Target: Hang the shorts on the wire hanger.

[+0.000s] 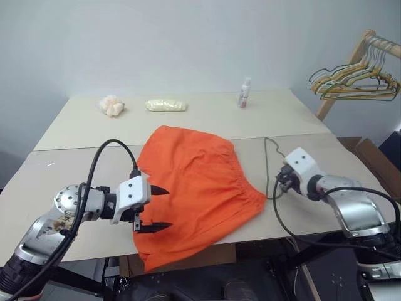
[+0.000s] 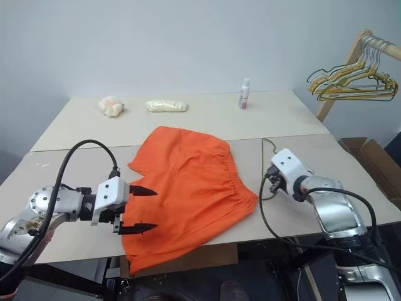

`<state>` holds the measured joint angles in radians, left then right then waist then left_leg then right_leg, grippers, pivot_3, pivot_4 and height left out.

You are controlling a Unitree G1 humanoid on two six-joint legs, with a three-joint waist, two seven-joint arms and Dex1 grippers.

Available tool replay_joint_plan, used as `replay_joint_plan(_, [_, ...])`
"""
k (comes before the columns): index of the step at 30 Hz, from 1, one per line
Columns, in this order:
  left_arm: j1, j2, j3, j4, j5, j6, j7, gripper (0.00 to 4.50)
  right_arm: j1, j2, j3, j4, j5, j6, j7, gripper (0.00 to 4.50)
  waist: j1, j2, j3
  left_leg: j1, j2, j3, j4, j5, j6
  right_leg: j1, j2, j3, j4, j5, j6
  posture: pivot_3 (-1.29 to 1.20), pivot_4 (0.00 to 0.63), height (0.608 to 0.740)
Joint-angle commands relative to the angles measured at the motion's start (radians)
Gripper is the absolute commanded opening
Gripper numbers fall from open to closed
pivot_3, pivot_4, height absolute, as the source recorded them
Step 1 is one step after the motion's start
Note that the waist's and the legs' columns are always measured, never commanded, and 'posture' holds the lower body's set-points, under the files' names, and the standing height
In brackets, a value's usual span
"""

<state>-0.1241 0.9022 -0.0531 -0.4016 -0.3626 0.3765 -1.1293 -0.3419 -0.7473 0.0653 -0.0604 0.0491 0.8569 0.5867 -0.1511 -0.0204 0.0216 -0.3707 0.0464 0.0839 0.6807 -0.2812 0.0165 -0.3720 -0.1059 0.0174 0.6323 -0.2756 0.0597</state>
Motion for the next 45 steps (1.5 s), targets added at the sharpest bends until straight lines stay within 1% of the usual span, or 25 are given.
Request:
replay_joint_plan(1, [-0.025,-0.009,0.037,-0.016,-0.043,-0.007,-0.008,4.50,-0.049,0.001,-0.019,0.033,-0.006,0.092,-0.024,2.80,-0.001,0.000,0.000,0.000,0.000,0.000,0.000,0.000,0.000,0.000,0.000,0.000,0.000,0.000,0.000,-0.18,0.000,0.740])
replay_joint_plan(2, [-0.025,-0.011,0.039,-0.017,-0.048,-0.006,-0.008,4.50,-0.063,0.014,-0.027,0.052,0.000,0.118,-0.030,3.11,-0.005,0.000,0.000,0.000,0.000,0.000,0.000,0.000,0.000,0.000,0.000,0.000,0.000,0.000,0.000,-0.18,0.000,0.740])
replay_joint_plan(5, [-0.025,-0.020,0.041,-0.022,-0.062,0.002,0.000,4.50,-0.109,0.055,-0.043,0.118,0.013,0.141,-0.049,4.24,-0.017,0.000,0.000,0.001,0.000,0.000,0.000,0.000,0.000,0.000,0.000,0.001,0.000,0.000,0.000,-0.18,0.000,0.740])
replay_joint_plan(6, [-0.025,-0.021,0.041,-0.023,-0.064,0.003,0.002,4.50,-0.125,0.064,-0.045,0.137,0.015,0.143,-0.054,4.46,-0.019,0.000,0.000,0.001,0.000,0.000,0.000,0.000,0.000,0.000,0.000,0.001,0.000,0.000,0.000,-0.18,0.000,0.740])
replay_joint_plan(11, [-0.019,-0.028,0.060,-0.029,-0.090,0.011,0.005,4.50,-0.185,0.096,-0.075,0.184,0.025,0.154,-0.092,4.46,-0.025,0.000,0.000,0.000,0.000,0.000,0.000,0.000,0.000,0.000,0.001,0.001,0.000,0.000,0.000,-0.17,0.000,0.740])
replay_joint_plan(15, [-0.025,-0.041,0.087,-0.029,-0.132,0.026,0.012,4.50,-0.195,0.098,-0.084,0.169,0.033,0.178,-0.092,4.46,-0.022,0.000,0.000,0.000,0.000,-0.001,0.000,0.000,0.000,0.000,0.001,0.001,-0.001,0.000,0.000,-0.17,0.000,0.740])
replay_joint_plan(19, [-0.033,-0.044,0.090,-0.018,-0.146,0.022,0.003,4.50,-0.198,0.112,-0.062,0.176,0.047,0.213,-0.086,4.46,-0.023,0.000,0.000,0.000,0.000,0.000,0.000,0.000,0.000,0.000,0.001,0.001,0.000,0.000,0.000,-0.17,0.000,0.740])
replay_joint_plan(22, [-0.038,-0.050,0.084,-0.007,-0.146,0.014,0.004,4.50,-0.205,0.139,-0.030,0.230,0.048,0.214,-0.080,4.46,-0.027,0.000,0.000,0.000,0.000,0.000,0.000,0.000,0.000,0.000,0.001,0.001,0.000,0.000,0.000,-0.17,0.000,0.740])
replay_joint_plan(25, [-0.045,-0.061,0.084,-0.002,-0.154,0.012,0.008,4.50,-0.234,0.166,-0.017,0.316,0.031,0.175,-0.097,4.46,-0.031,0.001,0.000,0.000,0.000,0.000,0.000,0.000,0.000,0.000,0.001,0.001,0.000,0.000,0.000,-0.17,0.000,0.740])
replay_joint_plan(27, [-0.043,-0.080,0.092,0.000,-0.153,-0.004,0.020,4.50,-0.258,0.182,-0.024,0.379,0.024,0.159,-0.114,4.11,-0.033,0.001,-0.001,0.001,0.000,0.000,0.000,0.000,0.000,0.001,0.001,0.001,0.000,0.000,0.000,-0.16,0.000,0.740])
replay_joint_plan(29, [-0.037,-0.107,0.104,-0.001,-0.151,-0.024,0.043,4.50,-0.272,0.189,-0.031,0.417,0.022,0.148,-0.124,3.63,-0.032,0.000,-0.001,0.002,0.000,0.000,0.000,0.000,0.000,0.001,0.001,0.001,0.000,0.001,0.000,-0.16,0.000,0.740])
replay_joint_plan(32, [-0.030,-0.160,0.123,-0.011,-0.152,-0.031,0.110,4.50,-0.277,0.193,-0.034,0.436,0.016,0.135,-0.138,2.57,-0.029,0.000,-0.001,0.002,0.000,0.000,0.000,0.000,0.000,0.002,0.001,0.001,0.000,0.001,0.000,-0.15,0.000,0.740])
replay_joint_plan(34, [-0.034,-0.182,0.135,-0.024,-0.173,-0.004,0.141,4.50,-0.273,0.187,-0.038,0.422,0.017,0.138,-0.143,1.88,-0.025,0.000,-0.001,0.002,0.000,-0.001,0.000,0.000,0.000,0.002,0.001,0.001,0.000,0.001,0.000,-0.15,0.000,0.740])
replay_joint_plan(39, [-0.047,-0.205,0.128,-0.041,-0.175,0.026,0.188,4.50,-0.258,0.170,-0.061,0.384,0.011,0.155,-0.174,0.15,-0.025,0.000,-0.001,0.001,0.000,-0.001,0.000,0.000,0.000,0.002,0.001,0.001,0.000,0.001,0.000,-0.17,0.000,0.740])
replay_joint_plan(40, [-0.051,-0.207,0.125,-0.041,-0.174,0.029,0.191,4.50,-0.253,0.166,-0.066,0.375,0.009,0.160,-0.179,0.07,-0.024,0.000,-0.001,0.001,0.000,-0.001,0.000,0.000,0.000,0.002,0.001,0.001,0.000,0.001,0.000,-0.17,0.000,0.740])
replay_joint_plan(45, [-0.086,-0.224,0.105,-0.025,-0.169,0.038,0.202,4.50,-0.223,0.120,-0.062,0.329,-0.020,0.127,-0.192,0.07,-0.023,0.001,-0.001,0.001,0.000,-0.001,0.000,0.000,0.000,0.002,0.000,0.001,-0.001,0.001,0.000,-0.20,0.000,0.740])
